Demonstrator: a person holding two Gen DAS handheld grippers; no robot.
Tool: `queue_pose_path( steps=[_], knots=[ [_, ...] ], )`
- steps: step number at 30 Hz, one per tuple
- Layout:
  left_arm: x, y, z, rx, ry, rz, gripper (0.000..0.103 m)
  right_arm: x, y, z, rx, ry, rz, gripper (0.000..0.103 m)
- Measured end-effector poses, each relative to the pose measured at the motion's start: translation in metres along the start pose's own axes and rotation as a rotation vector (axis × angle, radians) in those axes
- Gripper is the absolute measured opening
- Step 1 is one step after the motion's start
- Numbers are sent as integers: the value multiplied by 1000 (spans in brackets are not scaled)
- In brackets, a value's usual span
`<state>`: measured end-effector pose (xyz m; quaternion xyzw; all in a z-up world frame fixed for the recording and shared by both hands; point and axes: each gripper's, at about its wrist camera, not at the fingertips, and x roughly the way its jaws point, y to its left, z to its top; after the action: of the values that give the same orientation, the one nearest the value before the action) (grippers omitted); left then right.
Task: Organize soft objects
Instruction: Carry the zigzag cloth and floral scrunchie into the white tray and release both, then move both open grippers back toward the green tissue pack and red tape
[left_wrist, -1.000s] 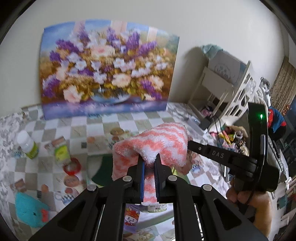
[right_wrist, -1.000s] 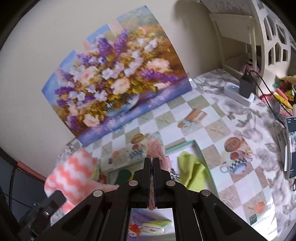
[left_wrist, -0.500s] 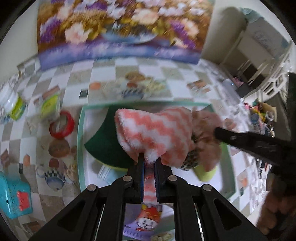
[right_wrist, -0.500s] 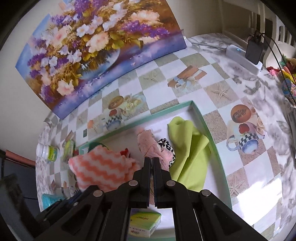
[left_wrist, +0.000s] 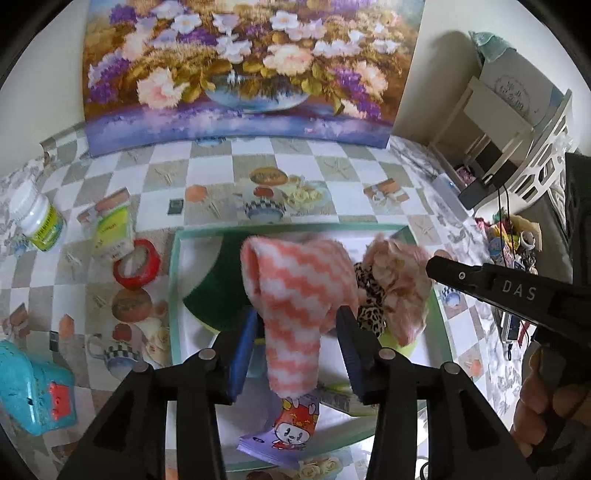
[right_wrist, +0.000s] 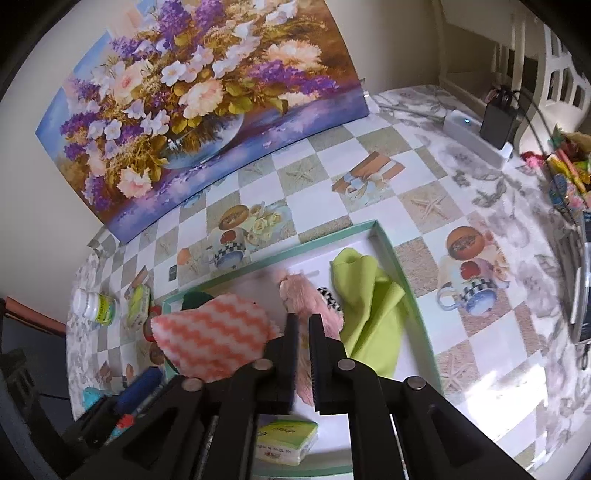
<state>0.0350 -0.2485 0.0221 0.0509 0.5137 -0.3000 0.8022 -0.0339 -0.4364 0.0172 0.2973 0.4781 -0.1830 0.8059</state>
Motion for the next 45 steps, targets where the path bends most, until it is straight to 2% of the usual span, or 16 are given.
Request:
queue_pose_path(
  steps=[1, 2, 4, 6, 9, 11, 13, 14, 15, 16, 17, 22, 25, 31, 41, 45],
  knots=[
    [-2, 1, 1, 0, -8, 4, 46, -2, 1, 0, -2, -5, -7, 29],
    [-5, 2, 2, -2, -18, 10, 46, -4, 1, 0, -4, -12, -12, 31],
    [-10, 5, 4, -8, -33, 26, 48, -6, 3, 0, -11, -17, -15, 31],
    [-12, 9, 5, -16, -43, 46, 58, -8, 5, 0, -21, -21, -22, 31],
    [-14, 17, 6, -33, -49, 74, 60, -9, 7, -1, -28, -22, -31, 31],
    [-13, 23, 7, -47, -46, 83, 64, -8, 8, -1, -31, -20, -38, 35],
    [-12, 27, 7, -54, -47, 99, 72, -6, 9, -2, -35, -17, -45, 47],
    [-12, 30, 7, -58, -51, 113, 77, -4, 9, -2, -37, -13, -49, 48],
    [-12, 33, 7, -63, -59, 135, 85, -2, 10, -2, -42, -8, -55, 53],
    [-13, 37, 7, -68, -71, 165, 88, 0, 11, -3, -48, -2, -66, 60],
    [-14, 41, 7, -76, -86, 196, 92, 1, 13, -3, -55, 0, -79, 63],
    [-18, 70, 9, -141, -115, 271, 95, 7, 25, -6, -102, 4, -111, 70],
    [-19, 88, 8, -177, -110, 297, 95, 8, 36, -8, -116, 2, -124, 71],
    [-33, 120, 5, -252, -127, 340, 95, 8, 76, -15, -183, -7, -59, 71],
    [-36, 147, 3, -278, -89, 357, 95, 22, 140, -29, -291, 13, 11, 71],
    [-32, 153, 7, -287, -69, 348, 95, 28, 154, -29, -334, 16, 6, 71]
  ],
)
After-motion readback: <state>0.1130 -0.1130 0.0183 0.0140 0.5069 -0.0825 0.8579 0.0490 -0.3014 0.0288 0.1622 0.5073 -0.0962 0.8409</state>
